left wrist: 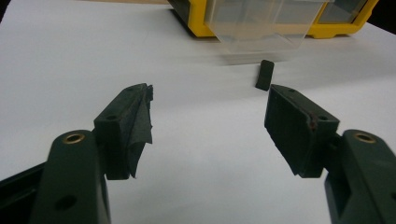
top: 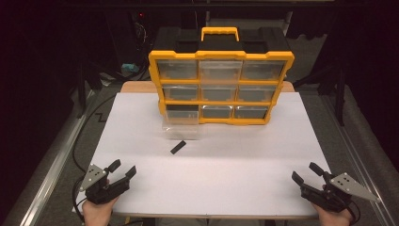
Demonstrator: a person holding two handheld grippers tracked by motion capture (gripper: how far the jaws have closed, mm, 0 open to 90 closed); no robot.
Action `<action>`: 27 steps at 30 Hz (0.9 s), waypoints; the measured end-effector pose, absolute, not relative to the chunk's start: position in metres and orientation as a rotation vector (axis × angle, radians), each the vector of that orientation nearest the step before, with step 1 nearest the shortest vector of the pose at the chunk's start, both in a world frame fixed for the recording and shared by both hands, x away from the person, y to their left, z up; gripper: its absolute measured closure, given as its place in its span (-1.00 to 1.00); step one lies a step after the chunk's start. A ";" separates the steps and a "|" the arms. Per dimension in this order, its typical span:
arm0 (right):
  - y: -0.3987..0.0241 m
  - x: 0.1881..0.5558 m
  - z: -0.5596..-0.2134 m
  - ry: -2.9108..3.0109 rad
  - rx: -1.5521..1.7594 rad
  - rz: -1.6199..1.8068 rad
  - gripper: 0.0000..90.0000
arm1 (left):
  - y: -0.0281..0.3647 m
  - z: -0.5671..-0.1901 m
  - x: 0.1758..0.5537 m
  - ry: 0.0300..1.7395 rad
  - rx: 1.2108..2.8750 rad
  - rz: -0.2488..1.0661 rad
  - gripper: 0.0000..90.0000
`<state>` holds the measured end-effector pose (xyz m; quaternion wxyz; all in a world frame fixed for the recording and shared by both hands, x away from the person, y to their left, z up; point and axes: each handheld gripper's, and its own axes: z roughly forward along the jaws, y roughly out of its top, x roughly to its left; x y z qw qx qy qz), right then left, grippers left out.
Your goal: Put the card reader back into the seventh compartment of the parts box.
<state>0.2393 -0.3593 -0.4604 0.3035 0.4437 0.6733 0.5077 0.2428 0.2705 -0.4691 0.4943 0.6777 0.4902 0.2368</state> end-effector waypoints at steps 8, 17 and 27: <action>-0.359 0.239 -0.460 1.784 1.179 1.347 -0.44 | 0.271 -0.469 0.243 1.192 1.640 0.569 -0.29; -0.359 0.239 -0.460 1.784 1.183 1.351 -0.44 | 0.271 -0.469 0.243 1.192 1.640 0.568 -0.29; -0.359 0.239 -0.460 1.789 1.185 1.352 -0.44 | 0.270 -0.467 0.243 1.180 1.646 0.573 -0.29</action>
